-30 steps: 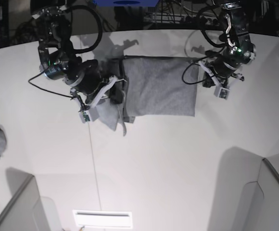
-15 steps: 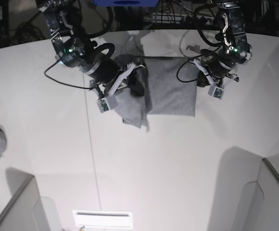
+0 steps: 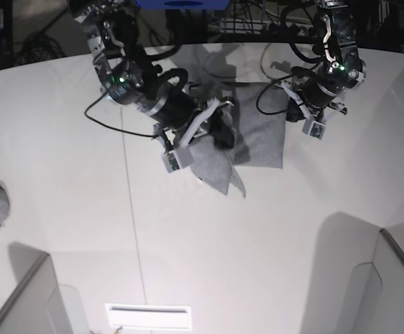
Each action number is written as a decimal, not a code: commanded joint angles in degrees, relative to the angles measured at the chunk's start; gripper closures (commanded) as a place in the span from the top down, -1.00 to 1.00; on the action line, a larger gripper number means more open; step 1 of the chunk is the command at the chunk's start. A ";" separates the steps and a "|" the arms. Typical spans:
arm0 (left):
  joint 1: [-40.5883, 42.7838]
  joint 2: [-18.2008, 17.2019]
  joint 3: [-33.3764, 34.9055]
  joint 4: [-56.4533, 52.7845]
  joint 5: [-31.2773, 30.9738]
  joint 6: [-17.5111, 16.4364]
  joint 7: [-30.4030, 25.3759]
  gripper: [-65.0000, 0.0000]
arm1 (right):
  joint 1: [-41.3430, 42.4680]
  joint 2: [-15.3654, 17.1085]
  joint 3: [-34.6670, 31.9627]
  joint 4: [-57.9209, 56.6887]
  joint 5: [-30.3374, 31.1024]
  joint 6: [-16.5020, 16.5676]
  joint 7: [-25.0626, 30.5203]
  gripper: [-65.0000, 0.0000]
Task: Fold the T-shirt properly
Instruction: 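Lift the collar end with the right gripper and fold it over the stack, then lay the collar end down and open the right gripper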
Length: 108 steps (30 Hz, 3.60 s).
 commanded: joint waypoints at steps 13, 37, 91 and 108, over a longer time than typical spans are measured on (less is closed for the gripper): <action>0.24 -1.24 -0.47 0.72 0.34 -0.04 0.64 -1.00 | 4.27 -1.77 -5.79 -6.03 0.24 -7.09 1.40 -1.00; 2.70 -3.35 -4.34 3.10 -0.28 -0.22 0.47 -1.00 | 13.67 -2.47 -14.76 -16.41 0.24 -20.19 1.40 -1.00; 2.61 -5.38 -28.16 2.92 -6.34 -6.59 0.73 -1.00 | 29.32 -9.16 -40.60 -15.97 0.41 -23.71 -6.25 0.00; 3.05 -5.11 -29.30 3.45 -6.52 -6.59 0.73 -1.00 | 7.17 11.42 -7.46 -2.43 0.59 -16.06 6.85 -1.00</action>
